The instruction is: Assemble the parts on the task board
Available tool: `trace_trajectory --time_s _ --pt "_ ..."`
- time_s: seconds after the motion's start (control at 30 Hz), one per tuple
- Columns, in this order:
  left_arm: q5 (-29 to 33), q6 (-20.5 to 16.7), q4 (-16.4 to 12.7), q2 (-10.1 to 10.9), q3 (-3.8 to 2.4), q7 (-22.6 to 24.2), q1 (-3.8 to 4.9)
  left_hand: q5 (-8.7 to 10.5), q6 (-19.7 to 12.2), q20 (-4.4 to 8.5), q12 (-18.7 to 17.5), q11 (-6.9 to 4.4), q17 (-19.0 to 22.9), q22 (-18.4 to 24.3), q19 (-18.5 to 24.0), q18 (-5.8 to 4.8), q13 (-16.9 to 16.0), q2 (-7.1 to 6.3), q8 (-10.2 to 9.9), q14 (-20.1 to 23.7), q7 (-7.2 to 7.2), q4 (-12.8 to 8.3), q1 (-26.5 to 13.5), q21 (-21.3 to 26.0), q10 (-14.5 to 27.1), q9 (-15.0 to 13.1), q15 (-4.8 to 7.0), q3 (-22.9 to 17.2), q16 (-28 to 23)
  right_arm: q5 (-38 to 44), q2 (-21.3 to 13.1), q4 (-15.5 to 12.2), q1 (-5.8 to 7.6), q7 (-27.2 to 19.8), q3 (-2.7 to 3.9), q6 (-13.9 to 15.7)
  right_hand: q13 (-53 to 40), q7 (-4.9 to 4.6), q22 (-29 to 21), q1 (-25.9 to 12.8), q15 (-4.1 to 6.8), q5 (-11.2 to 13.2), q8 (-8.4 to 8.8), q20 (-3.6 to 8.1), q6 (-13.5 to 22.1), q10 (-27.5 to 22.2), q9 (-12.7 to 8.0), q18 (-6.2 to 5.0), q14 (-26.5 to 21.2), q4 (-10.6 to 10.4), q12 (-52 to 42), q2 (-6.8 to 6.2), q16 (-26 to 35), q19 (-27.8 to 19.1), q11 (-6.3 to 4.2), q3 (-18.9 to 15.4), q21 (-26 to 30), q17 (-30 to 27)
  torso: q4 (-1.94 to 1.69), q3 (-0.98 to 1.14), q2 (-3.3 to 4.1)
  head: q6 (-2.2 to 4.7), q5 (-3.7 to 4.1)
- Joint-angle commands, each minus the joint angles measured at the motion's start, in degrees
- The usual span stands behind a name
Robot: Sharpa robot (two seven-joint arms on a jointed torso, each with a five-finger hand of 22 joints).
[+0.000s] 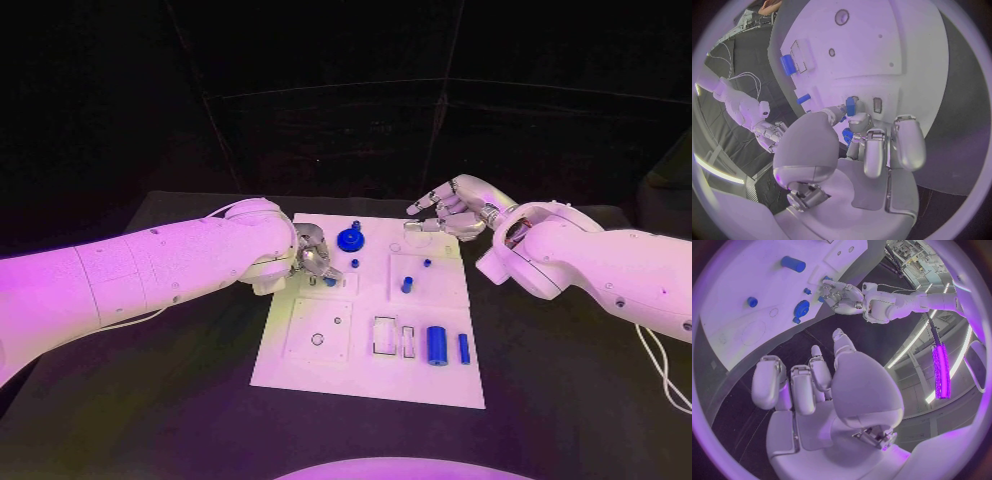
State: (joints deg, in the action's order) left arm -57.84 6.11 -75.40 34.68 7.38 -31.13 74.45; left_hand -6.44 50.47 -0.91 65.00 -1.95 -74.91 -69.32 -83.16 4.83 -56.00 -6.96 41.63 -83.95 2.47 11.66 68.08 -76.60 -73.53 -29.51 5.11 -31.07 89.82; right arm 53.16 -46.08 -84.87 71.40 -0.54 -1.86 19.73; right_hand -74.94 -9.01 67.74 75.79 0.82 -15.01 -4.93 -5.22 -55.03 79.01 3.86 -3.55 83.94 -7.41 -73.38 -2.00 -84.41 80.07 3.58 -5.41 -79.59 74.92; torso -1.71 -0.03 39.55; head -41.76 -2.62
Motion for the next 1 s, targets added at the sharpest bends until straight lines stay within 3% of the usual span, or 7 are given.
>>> trace_trajectory --time_s 0.03,0.7,0.87,1.0 --pt "-1.0 0.9 0.0 0.3 0.29 -0.9 -0.3 0.17 0.1 -0.02 0.3 -0.03 -15.1 -0.1 0.2 -0.62 -0.1 0.05 0.3 -6.1 -0.39 -7.7 -0.8 -0.3 -0.3 0.0 0.28 -7.7 0.2 0.2 0.1 0.0 0.12 -0.6 0.04 -0.5 0.0 0.37 -0.1 -0.3 -0.05 0.2 -0.23 -0.06 0.2 -0.2 0.1 -0.89 3.6 0.1 0.2 0.46 0.3 -0.3 0.08 -0.3 0.3 3.7 -0.14 -0.06 -0.08 -0.08 0.04" --pt "-2.7 -0.3 -0.1 0.5 0.33 -1.0 -0.39 0.34 0.9 0.32 1.3 -0.49 -15.1 -0.7 0.0 -0.72 -1.0 -0.78 1.4 -6.1 -0.96 -7.5 -3.0 -0.6 -1.1 -0.5 0.67 -6.2 0.2 0.2 0.2 0.1 0.12 -0.8 0.04 -0.7 0.0 0.37 -0.2 -0.4 -0.05 0.1 -0.26 -0.06 0.2 -0.2 0.1 -0.91 3.5 0.0 0.2 0.48 0.3 -0.3 0.08 -0.5 0.4 3.6 -0.41 -0.07 -0.13 -0.1 0.19" --pt "-1.7 -3.3 -0.7 0.8 0.33 0.7 -0.47 0.08 1.1 0.55 2.1 -0.79 -15.1 -1.4 -0.3 -0.85 -2.1 0.65 1.7 -6.1 -1.23 -8.1 -2.3 -1.0 -1.8 -0.7 0.92 -7.0 0.2 0.2 0.2 0.1 0.12 -0.8 0.04 -0.7 0.0 0.37 -0.2 -0.4 -0.05 0.1 -0.26 -0.06 0.2 -0.2 0.1 -0.91 3.5 0.0 0.2 0.48 0.3 -0.3 0.08 -0.5 0.4 3.6 -0.47 -0.07 -0.16 -0.17 0.25" --pt "-1.0 -6.2 -1.5 1.3 0.34 2.0 -0.58 0.04 1.1 0.61 2.3 -0.83 -15.1 -1.6 -0.4 -0.9 -2.2 1.07 1.9 -6.1 -1.27 -8.4 -2.1 -1.2 -2.1 -0.8 0.97 -7.5 0.2 0.2 0.1 0.1 0.12 -0.8 0.04 -0.8 0.0 0.37 -0.2 -0.4 -0.05 0.1 -0.26 -0.06 0.2 -0.2 0.1 -0.91 3.5 0.0 0.2 0.48 0.3 -0.3 0.08 -0.5 0.4 3.6 -0.57 -0.11 -0.19 -0.21 0.35"
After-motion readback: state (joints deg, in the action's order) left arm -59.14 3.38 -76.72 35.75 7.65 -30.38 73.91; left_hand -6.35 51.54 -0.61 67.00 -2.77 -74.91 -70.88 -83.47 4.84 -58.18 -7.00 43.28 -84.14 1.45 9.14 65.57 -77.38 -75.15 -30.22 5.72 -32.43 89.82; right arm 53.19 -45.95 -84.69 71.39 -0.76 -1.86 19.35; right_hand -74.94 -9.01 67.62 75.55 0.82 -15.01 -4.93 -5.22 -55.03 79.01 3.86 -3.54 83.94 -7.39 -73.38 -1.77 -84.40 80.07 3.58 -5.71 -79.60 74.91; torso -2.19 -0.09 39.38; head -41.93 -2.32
